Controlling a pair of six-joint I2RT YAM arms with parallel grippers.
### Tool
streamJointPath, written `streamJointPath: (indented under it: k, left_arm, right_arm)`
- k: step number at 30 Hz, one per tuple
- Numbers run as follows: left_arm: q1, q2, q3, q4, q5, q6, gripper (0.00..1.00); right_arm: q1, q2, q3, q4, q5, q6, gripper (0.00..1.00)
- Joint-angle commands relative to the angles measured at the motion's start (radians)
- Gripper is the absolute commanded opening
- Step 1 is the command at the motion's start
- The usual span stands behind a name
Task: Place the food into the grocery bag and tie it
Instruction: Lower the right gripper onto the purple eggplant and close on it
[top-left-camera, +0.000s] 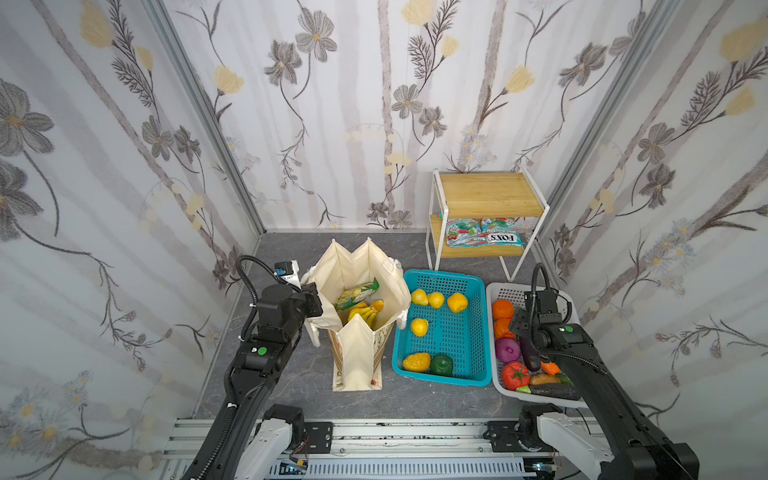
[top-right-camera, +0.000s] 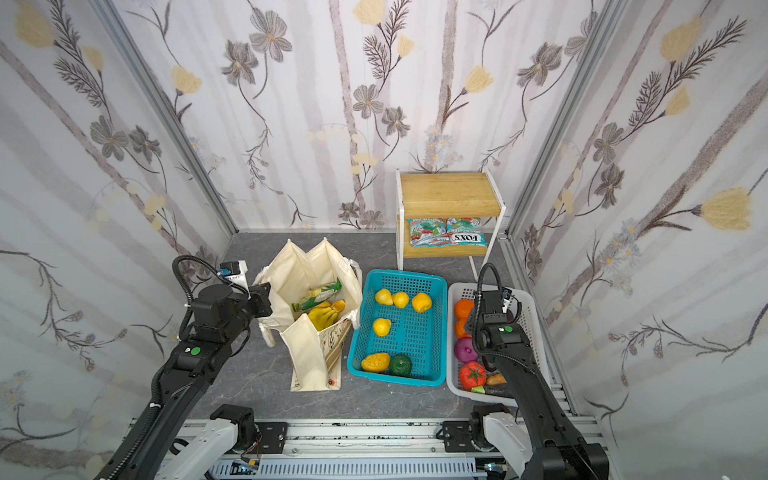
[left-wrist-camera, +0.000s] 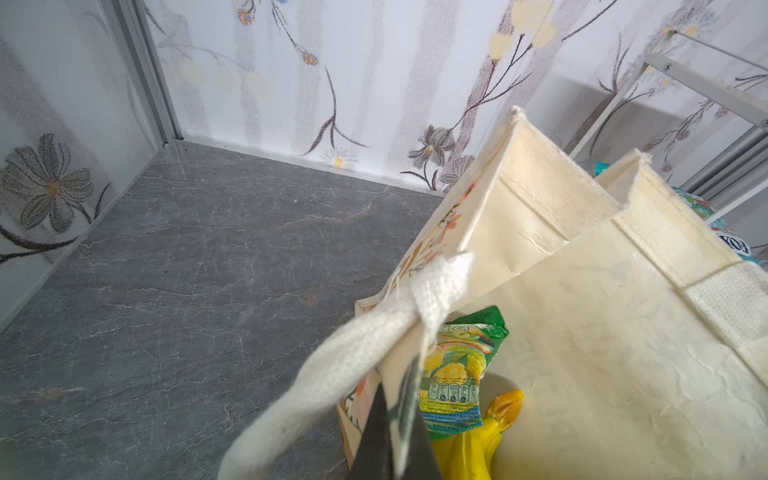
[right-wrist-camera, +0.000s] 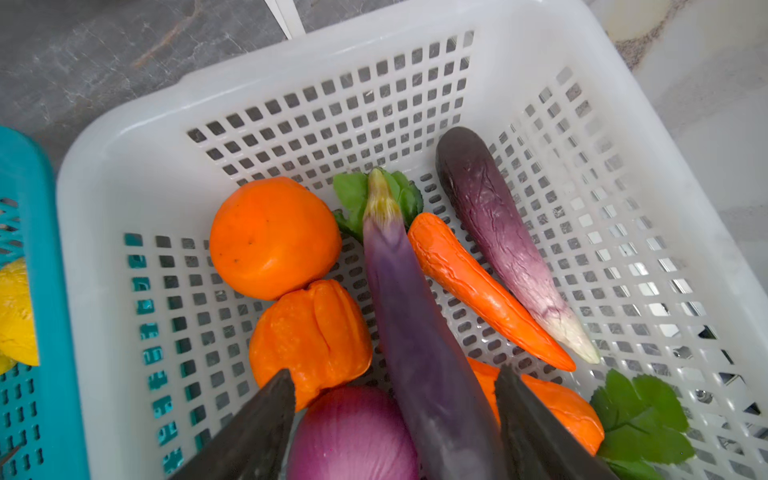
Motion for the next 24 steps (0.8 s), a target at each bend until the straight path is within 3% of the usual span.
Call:
streamJointPath:
  k: [1,8,15,24]
  left_arm:
    - [0.000,0.000,-0.002,-0.011,0.022,0.004,0.00]
    - [-0.007,0.006,-0.003,-0.012,0.033,0.000,0.00]
    - [-0.008,0.008,-0.003,-0.012,0.028,0.004,0.00]
    - [-0.008,0.009,-0.004,-0.012,0.024,0.006,0.00]
  right_arm:
    - [-0.007,0.042,-0.010,0.078,-0.036,-0.032,0.79]
    - [-0.050,0.143,0.020,0.088,0.029,-0.019,0.76]
    - [-0.098,0.164,-0.001,0.135,-0.026,-0.043,0.62]
    - [-0.108,0.215,-0.005,0.151,-0.048,-0.051,0.57]
